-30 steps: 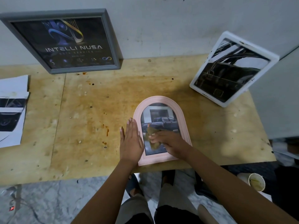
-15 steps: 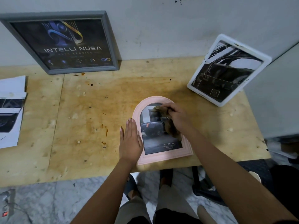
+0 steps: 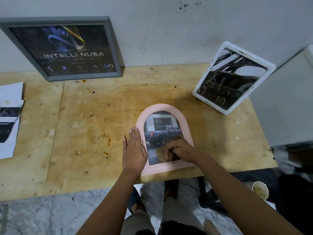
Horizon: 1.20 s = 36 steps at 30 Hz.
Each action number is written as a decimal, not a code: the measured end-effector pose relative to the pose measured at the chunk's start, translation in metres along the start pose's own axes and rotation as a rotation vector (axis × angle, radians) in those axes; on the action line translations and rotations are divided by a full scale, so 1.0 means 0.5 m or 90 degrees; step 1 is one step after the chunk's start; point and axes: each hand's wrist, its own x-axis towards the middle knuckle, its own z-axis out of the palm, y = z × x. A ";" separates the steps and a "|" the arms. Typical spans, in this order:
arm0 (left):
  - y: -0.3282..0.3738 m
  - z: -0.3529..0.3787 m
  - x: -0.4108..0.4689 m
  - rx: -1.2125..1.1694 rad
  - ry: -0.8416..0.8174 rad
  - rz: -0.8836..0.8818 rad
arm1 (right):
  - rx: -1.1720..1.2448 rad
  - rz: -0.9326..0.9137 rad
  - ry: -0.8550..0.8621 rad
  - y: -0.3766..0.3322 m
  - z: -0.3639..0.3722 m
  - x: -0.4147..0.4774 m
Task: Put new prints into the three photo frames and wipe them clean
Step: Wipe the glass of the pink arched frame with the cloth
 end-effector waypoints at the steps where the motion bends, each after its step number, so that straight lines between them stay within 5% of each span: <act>1: 0.000 0.000 -0.001 0.003 0.001 0.003 | 0.029 0.028 0.005 -0.009 -0.014 -0.002; 3: -0.002 0.001 -0.001 -0.002 0.002 0.007 | 0.102 0.049 0.091 -0.031 -0.049 -0.002; 6: -0.003 0.000 0.000 -0.010 0.003 0.010 | 0.252 0.099 0.394 -0.053 -0.104 0.001; 9: 0.000 -0.003 0.001 -0.010 0.002 0.008 | 0.069 0.077 0.612 -0.046 -0.139 0.015; 14: -0.001 -0.003 0.004 -0.021 0.004 0.010 | -0.308 0.093 0.649 0.022 -0.125 0.004; 20: -0.004 -0.009 0.003 -0.035 0.006 0.013 | -0.434 0.131 0.565 0.085 -0.080 -0.029; 27: 0.002 -0.033 -0.008 -0.091 0.093 -0.052 | -0.348 0.012 0.588 0.065 -0.013 -0.033; 36: -0.001 -0.040 -0.024 -0.241 0.153 -0.090 | -0.160 0.123 0.625 0.062 0.043 -0.028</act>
